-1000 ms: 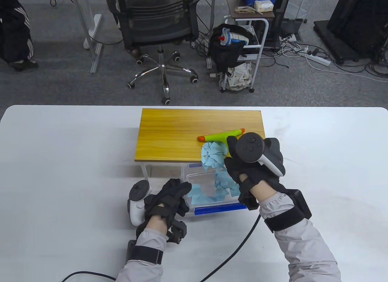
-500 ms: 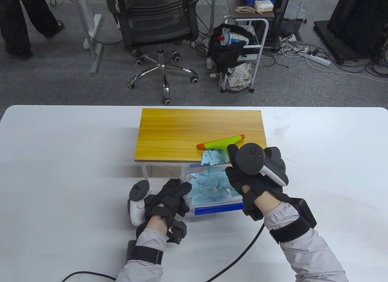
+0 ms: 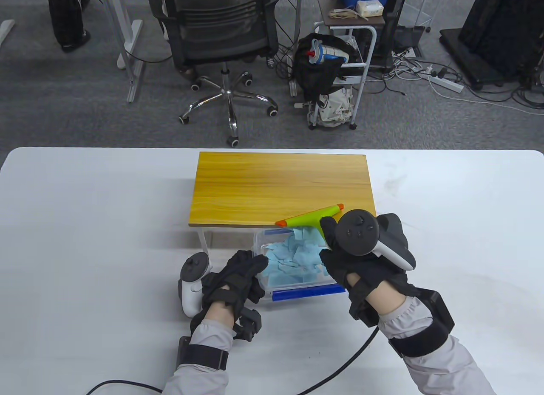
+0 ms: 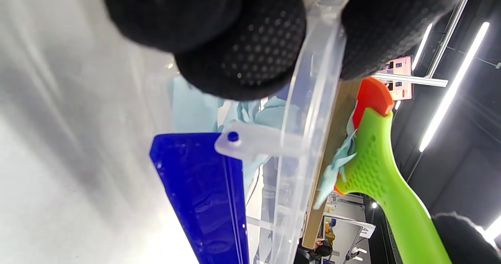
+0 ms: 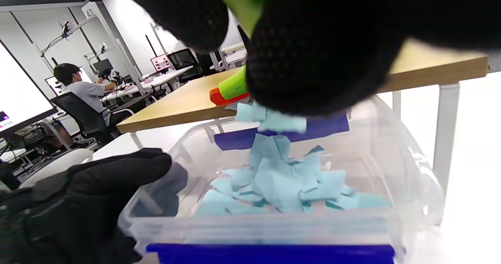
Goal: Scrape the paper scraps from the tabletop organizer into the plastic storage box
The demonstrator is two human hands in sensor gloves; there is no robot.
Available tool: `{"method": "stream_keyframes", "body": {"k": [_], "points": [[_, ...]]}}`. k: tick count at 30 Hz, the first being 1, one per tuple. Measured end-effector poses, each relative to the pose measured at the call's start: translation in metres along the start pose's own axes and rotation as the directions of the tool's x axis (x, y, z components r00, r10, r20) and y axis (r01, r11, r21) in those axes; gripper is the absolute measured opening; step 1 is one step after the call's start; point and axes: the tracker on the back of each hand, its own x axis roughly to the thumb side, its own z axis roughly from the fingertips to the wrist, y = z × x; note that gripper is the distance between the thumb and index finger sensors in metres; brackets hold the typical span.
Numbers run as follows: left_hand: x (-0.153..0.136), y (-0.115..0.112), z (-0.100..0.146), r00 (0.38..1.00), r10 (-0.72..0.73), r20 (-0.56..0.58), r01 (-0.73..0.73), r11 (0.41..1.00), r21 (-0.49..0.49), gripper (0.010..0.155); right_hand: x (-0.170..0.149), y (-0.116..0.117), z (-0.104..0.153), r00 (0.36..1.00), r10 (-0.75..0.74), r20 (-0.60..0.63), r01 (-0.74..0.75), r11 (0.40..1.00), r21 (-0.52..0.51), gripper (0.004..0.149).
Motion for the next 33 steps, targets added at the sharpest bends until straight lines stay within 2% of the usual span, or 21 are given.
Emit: {"method": "stream_keyframes", "body": {"k": [5, 7, 10, 14, 18, 21, 26, 28, 31, 33], "points": [[0.0, 0.001, 0.001, 1.0, 0.004, 0.001, -0.005, 1.0, 0.006, 0.067, 0.001, -0.012, 0.016, 1.0, -0.011, 0.016, 0.011, 1.0, 0.018, 0.064], [0.0, 0.001, 0.001, 1.0, 0.0, 0.001, 0.0, 1.0, 0.009, 0.067, -0.005, -0.021, 0.024, 0.999, -0.026, 0.02, 0.026, 1.0, -0.014, 0.062], [0.0, 0.003, 0.002, 1.0, -0.008, 0.002, 0.008, 1.0, 0.016, 0.067, -0.021, -0.033, 0.035, 0.996, -0.088, -0.012, 0.087, 0.992, -0.092, 0.061], [0.0, 0.006, 0.004, 1.0, -0.016, 0.002, 0.016, 0.999, 0.033, 0.067, -0.06, -0.033, 0.041, 0.978, -0.199, -0.066, 0.174, 0.945, -0.275, 0.061], [0.001, 0.009, 0.006, 1.0, -0.026, 0.002, 0.026, 0.998, 0.049, 0.067, -0.104, -0.013, 0.041, 0.952, -0.276, -0.134, 0.185, 0.866, -0.464, 0.061], [0.001, 0.011, 0.008, 1.0, -0.022, -0.001, 0.022, 0.998, 0.055, 0.067, -0.136, 0.012, 0.039, 0.923, -0.329, -0.201, 0.156, 0.795, -0.585, 0.061], [0.001, 0.012, 0.009, 1.0, -0.022, -0.004, 0.022, 0.998, 0.061, 0.067, -0.168, 0.054, 0.035, 0.879, -0.394, -0.268, 0.114, 0.72, -0.685, 0.062], [0.003, 0.017, 0.009, 1.0, -0.03, -0.005, 0.03, 0.998, 0.049, 0.067, -0.174, 0.073, 0.033, 0.854, -0.451, -0.261, 0.139, 0.68, -0.72, 0.062], [0.004, 0.024, 0.011, 0.999, -0.039, -0.009, 0.039, 0.999, 0.028, 0.067, -0.178, 0.087, 0.03, 0.844, -0.478, -0.242, 0.148, 0.642, -0.752, 0.062], [0.004, 0.028, 0.013, 0.999, -0.046, -0.013, 0.046, 0.998, 0.031, 0.067, -0.181, 0.091, 0.026, 0.861, -0.448, -0.243, 0.125, 0.648, -0.751, 0.062]]}}
